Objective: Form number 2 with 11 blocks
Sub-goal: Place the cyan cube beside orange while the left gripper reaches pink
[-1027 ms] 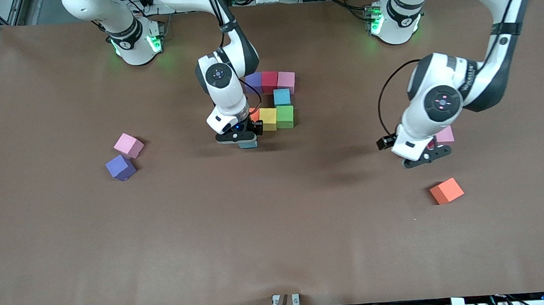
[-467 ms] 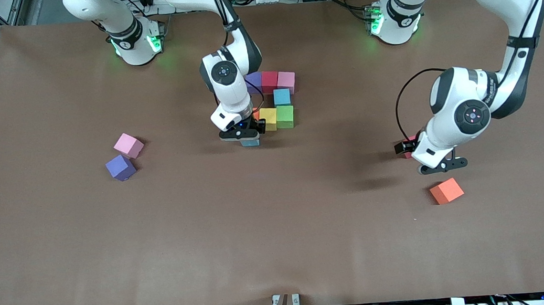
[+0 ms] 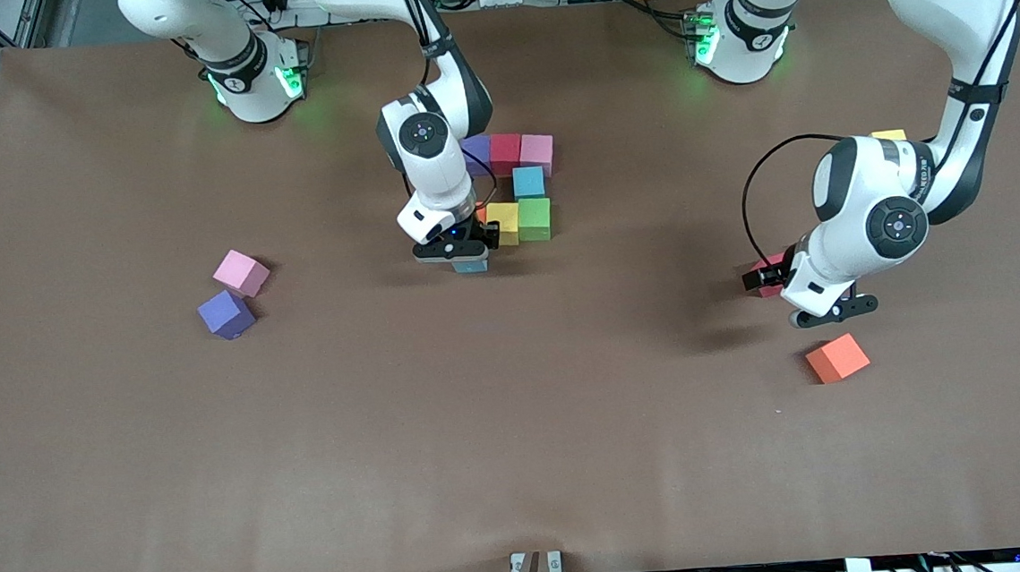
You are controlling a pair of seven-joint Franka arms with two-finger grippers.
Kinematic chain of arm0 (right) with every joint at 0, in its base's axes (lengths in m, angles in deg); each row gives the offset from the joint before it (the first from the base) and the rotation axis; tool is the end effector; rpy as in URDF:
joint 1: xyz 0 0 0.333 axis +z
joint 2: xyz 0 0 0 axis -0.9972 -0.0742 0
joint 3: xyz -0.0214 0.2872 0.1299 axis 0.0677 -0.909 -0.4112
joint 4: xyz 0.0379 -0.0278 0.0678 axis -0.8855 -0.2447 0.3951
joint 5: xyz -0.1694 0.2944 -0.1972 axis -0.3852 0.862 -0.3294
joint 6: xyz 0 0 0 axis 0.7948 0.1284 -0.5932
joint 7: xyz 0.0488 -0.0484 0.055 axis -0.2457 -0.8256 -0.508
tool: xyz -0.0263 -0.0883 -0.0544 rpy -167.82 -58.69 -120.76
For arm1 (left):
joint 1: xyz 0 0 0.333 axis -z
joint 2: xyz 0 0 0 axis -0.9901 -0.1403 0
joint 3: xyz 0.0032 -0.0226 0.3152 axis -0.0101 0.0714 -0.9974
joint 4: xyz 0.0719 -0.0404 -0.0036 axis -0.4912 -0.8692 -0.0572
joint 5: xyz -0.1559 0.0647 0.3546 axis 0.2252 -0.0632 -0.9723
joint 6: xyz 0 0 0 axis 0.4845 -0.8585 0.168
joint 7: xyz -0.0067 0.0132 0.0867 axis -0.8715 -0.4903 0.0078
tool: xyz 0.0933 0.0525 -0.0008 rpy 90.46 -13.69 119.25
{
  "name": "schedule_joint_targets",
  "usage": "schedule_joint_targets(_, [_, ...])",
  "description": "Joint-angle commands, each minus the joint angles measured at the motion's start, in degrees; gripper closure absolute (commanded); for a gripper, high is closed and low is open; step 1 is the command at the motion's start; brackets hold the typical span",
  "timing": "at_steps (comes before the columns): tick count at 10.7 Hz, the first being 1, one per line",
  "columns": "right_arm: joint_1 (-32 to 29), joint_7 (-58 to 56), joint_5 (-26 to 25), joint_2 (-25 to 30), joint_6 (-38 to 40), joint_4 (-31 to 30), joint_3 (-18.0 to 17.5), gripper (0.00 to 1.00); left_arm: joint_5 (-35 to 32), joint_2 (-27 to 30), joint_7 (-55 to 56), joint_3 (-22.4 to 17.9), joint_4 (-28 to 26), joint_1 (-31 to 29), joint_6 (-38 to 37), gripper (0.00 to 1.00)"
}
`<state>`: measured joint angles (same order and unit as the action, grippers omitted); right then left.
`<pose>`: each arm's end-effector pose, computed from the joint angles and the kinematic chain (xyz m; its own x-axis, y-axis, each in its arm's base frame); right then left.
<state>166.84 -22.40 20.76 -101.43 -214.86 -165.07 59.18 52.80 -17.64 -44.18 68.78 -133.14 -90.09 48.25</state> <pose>0.4115 0.4339 0.1866 0.9899 -0.0891 0.1100 -0.0802 -0.9934 -0.0824 0.5695 -0.0753 0.2451 0.9708 0.1738 -0.1654 0.1682 -0.9846 -0.0474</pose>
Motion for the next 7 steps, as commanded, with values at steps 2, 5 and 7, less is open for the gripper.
schedule_joint_targets(2, [1.08,1.44,0.92,-1.20,-0.12,0.39,0.61,0.18,1.40,0.51,-1.27,-0.60,-1.42,-0.37,0.98,0.00])
schedule_joint_targets(5, [0.82,3.47,0.92,-0.94,0.32,1.27,0.69,0.00,1.40,-0.54,-1.36,-1.04,-1.68,-0.37,1.33,0.00])
schedule_joint_targets(7, [0.56,3.30,0.92,-0.76,0.50,1.36,0.78,0.00,0.96,-1.25,-1.36,-1.48,-1.77,-0.37,1.51,0.00])
